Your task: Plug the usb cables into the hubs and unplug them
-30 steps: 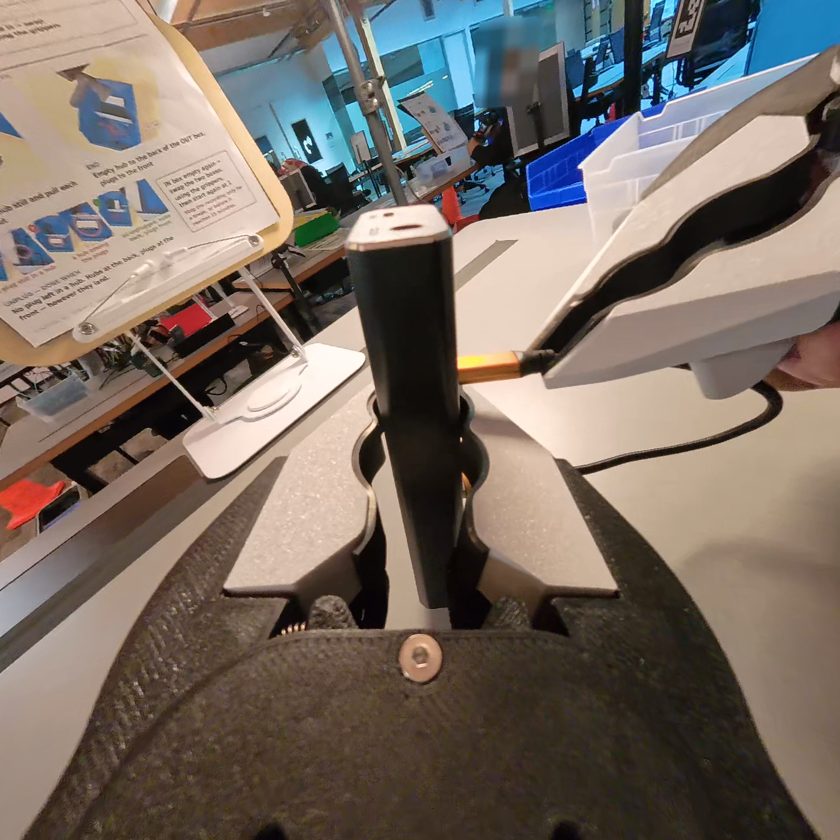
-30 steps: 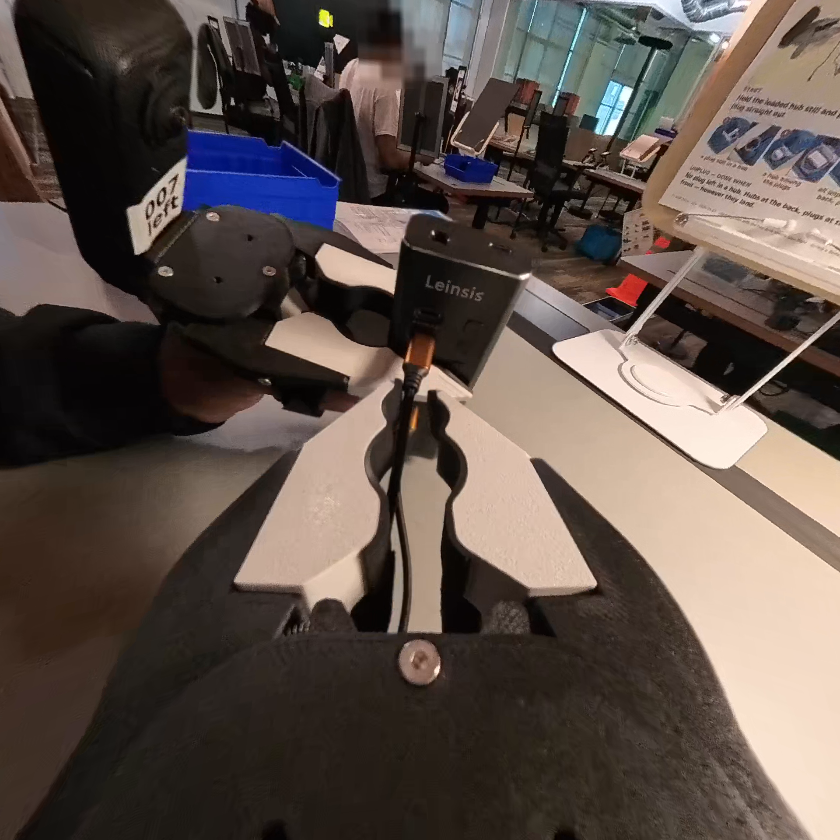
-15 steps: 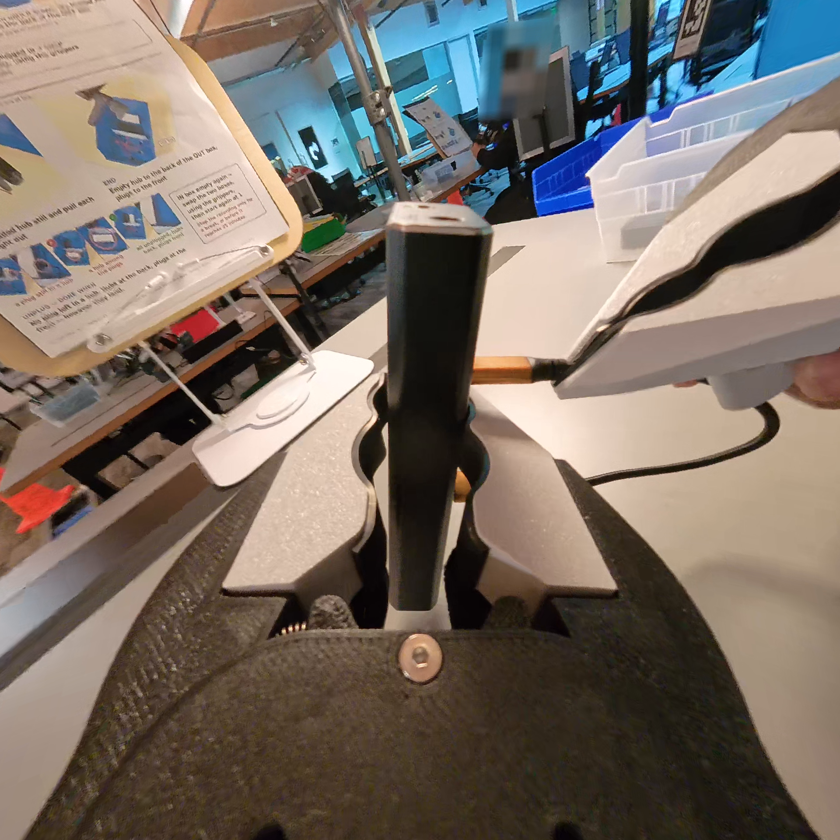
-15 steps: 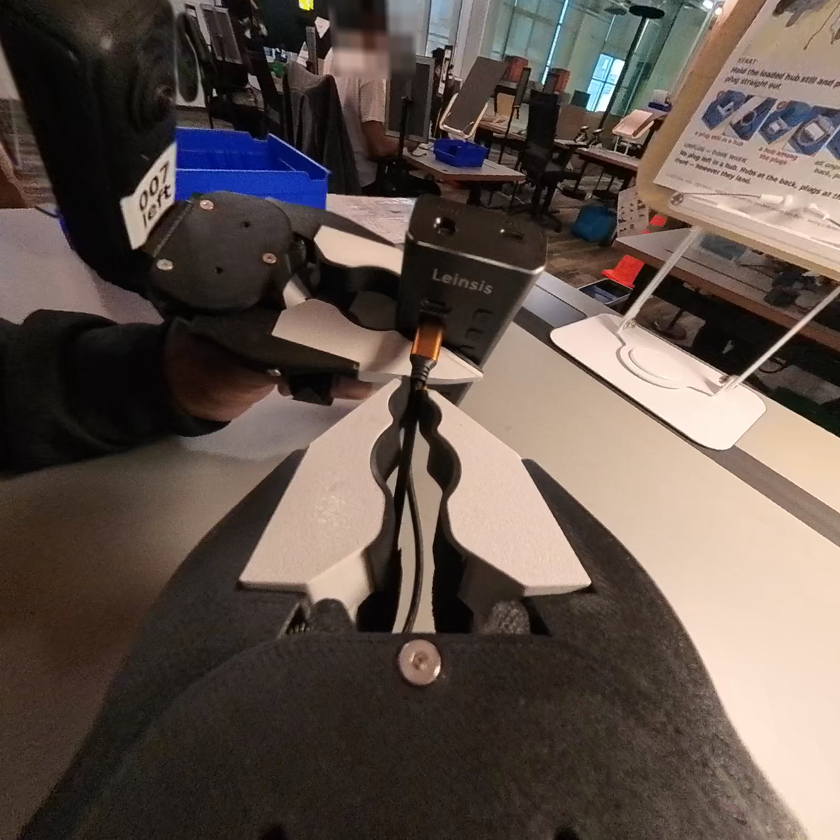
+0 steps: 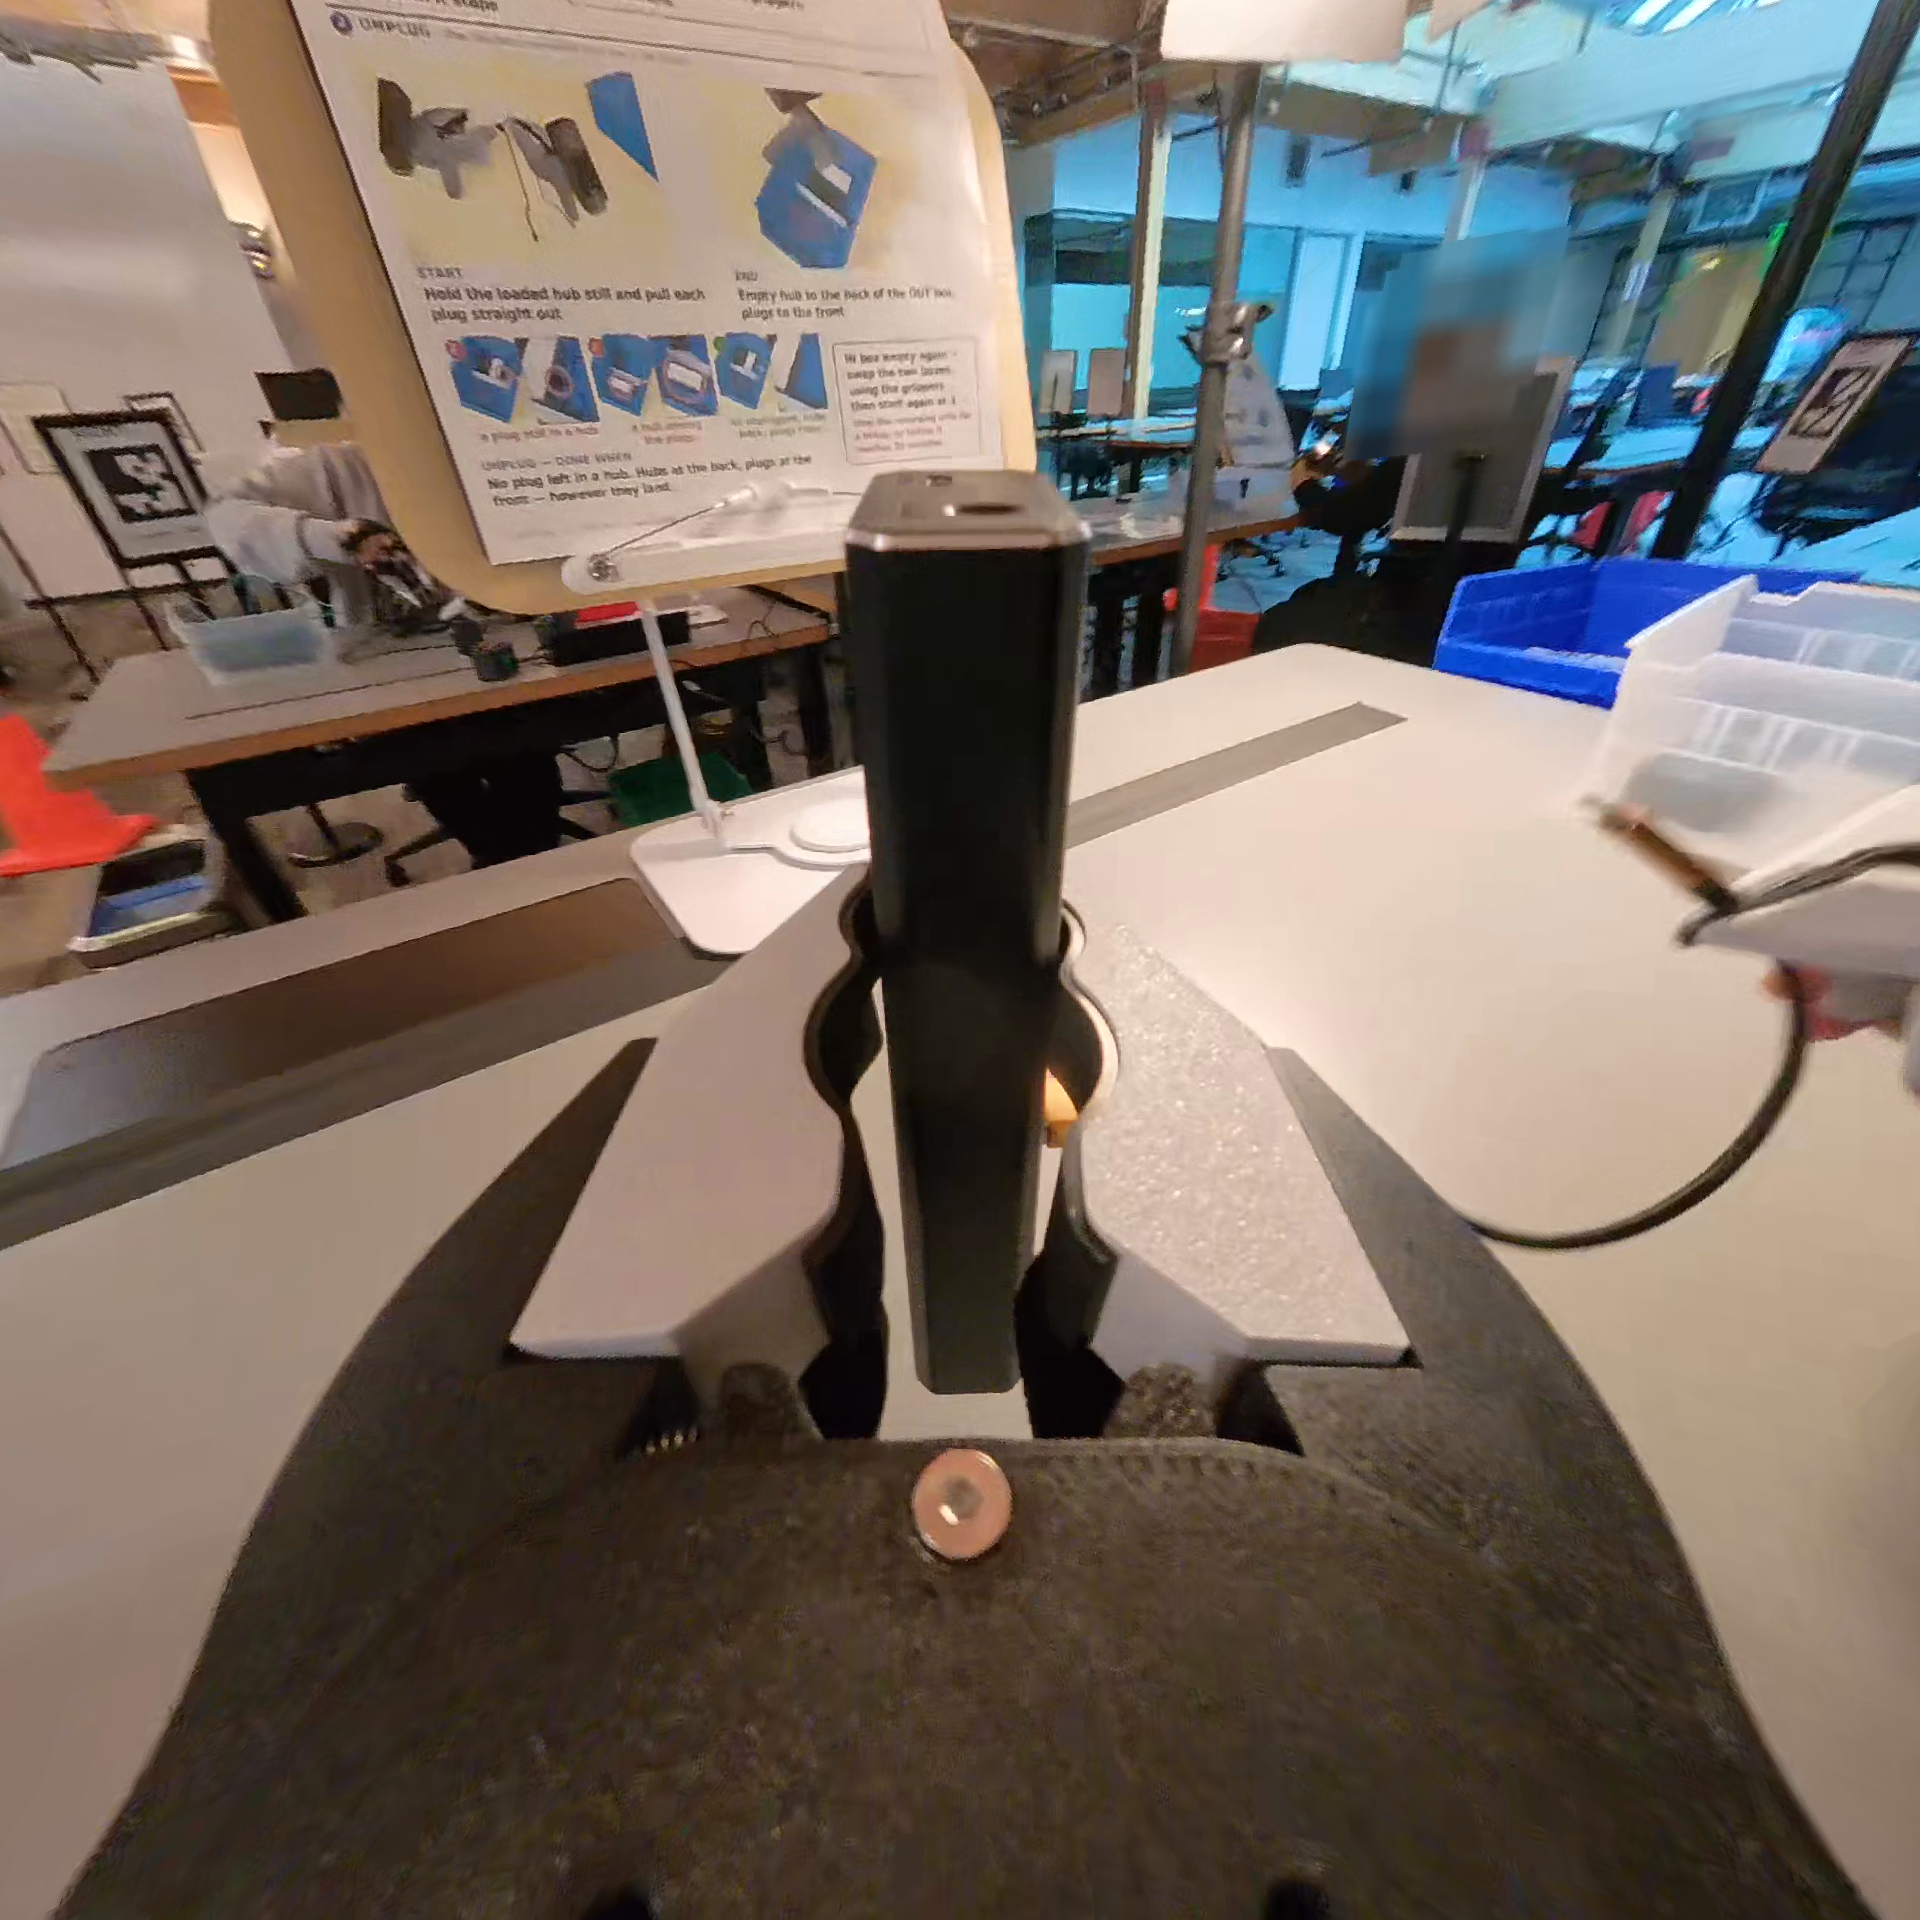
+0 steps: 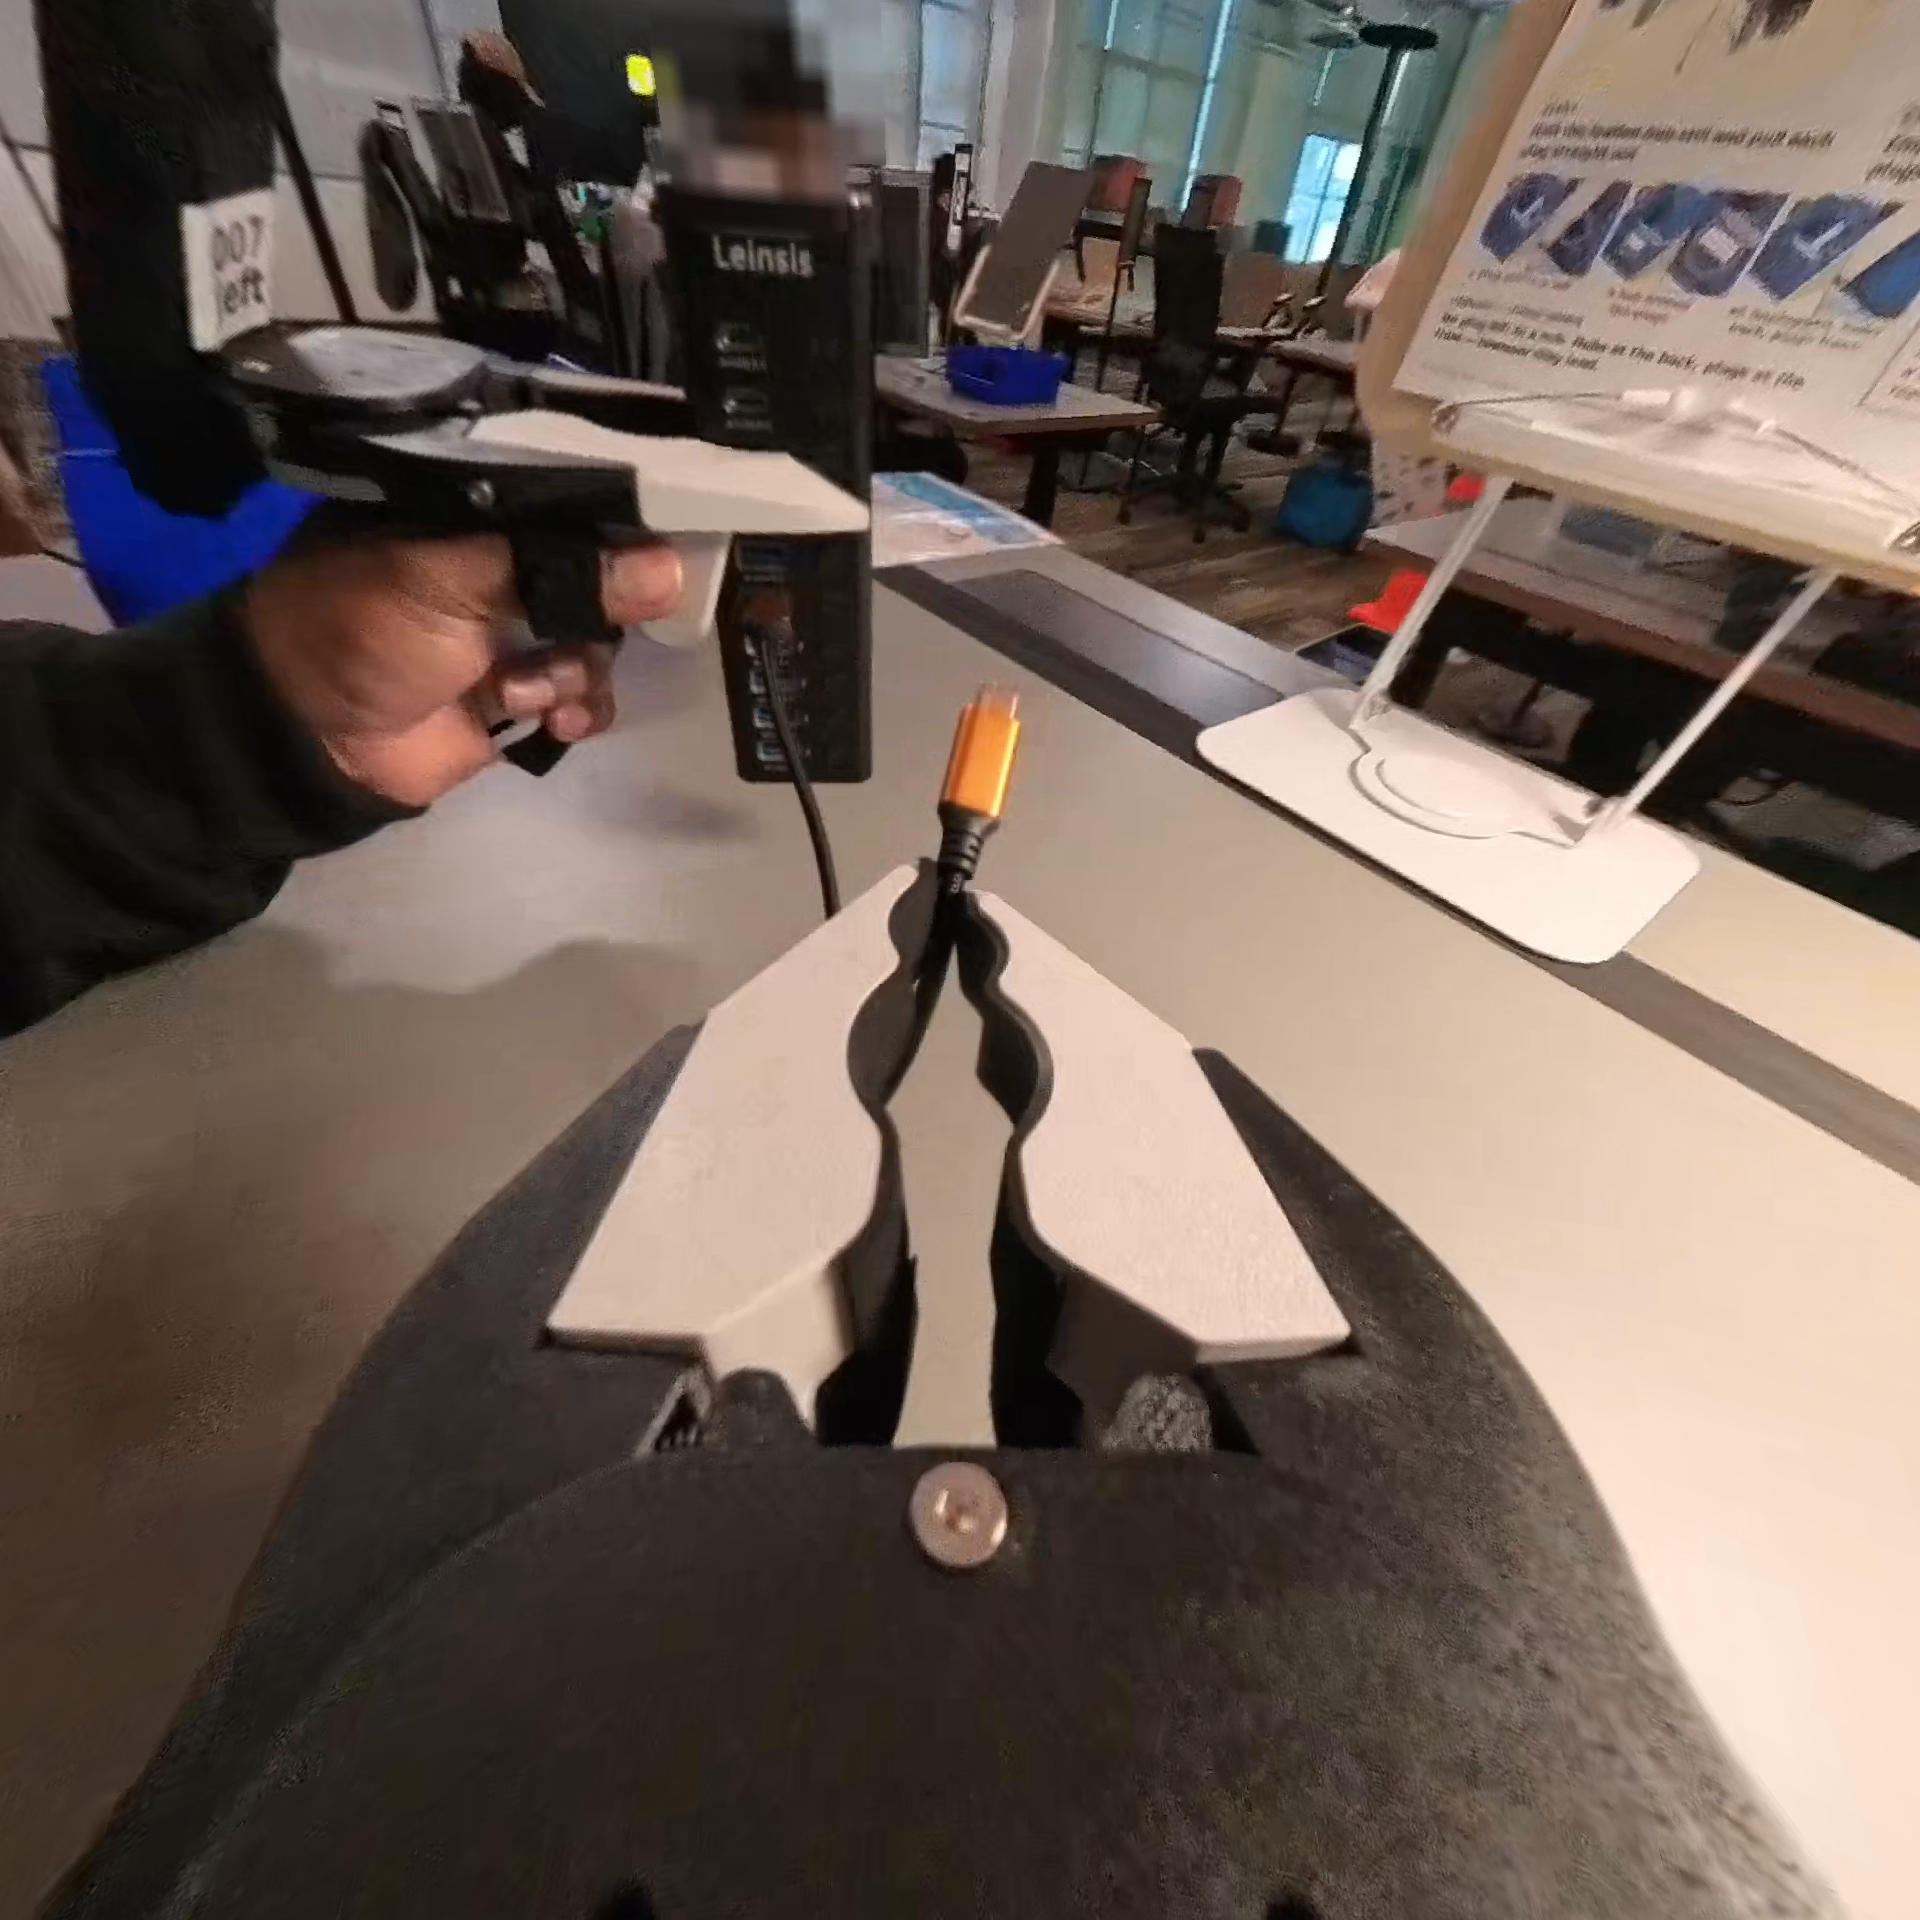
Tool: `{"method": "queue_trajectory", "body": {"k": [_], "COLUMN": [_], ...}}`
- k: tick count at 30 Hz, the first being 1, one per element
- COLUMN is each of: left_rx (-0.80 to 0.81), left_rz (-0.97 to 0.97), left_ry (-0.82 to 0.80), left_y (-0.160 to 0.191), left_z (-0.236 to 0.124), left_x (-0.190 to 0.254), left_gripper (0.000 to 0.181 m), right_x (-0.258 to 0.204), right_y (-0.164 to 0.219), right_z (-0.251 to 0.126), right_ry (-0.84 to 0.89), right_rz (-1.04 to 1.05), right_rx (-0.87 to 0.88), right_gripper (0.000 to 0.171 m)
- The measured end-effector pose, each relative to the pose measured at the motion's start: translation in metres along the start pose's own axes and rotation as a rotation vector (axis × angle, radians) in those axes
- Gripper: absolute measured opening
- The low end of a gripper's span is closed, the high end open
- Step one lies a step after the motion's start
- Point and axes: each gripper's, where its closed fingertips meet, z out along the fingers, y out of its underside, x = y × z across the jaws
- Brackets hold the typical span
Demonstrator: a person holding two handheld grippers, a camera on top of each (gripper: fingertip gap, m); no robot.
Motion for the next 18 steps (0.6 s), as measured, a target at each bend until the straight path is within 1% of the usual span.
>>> {"method": "queue_trajectory", "body": {"k": [1,4,7,11,14,18], "left_rx": [0.008,0.009,-0.002,-0.019,-0.024,-0.036], "left_rz": [-0.013,0.026,0.053,0.079,0.093,0.102], "left_ry": [0.019,0.073,0.119,0.139,0.134,0.122], "left_y": [-0.001,0.003,0.012,0.02,0.021,0.022], "left_z": [0.001,0.006,0.012,0.016,0.017,0.017], "left_x": [0.003,0.021,0.034,0.041,0.041,0.039], "left_gripper": [0.029,0.028,0.029,0.029,0.029,0.029], "right_x": [0.001,-0.011,-0.016,-0.004,0.012,0.044], "right_y": [0.007,0.023,0.023,0.012,0.005,-0.003], "right_z": [0.002,0.009,0.008,0.002,-0.005,-0.018], "right_ry": [-0.026,-0.116,-0.146,-0.093,-0.033,0.073], "right_rz": [0.028,0.066,0.058,0.034,0.023,0.006], "right_rx": [-0.023,-0.069,-0.059,-0.02,-0.005,0.011], "right_gripper": [0.003,0.004,0.007,0.025,0.031,0.032]}}
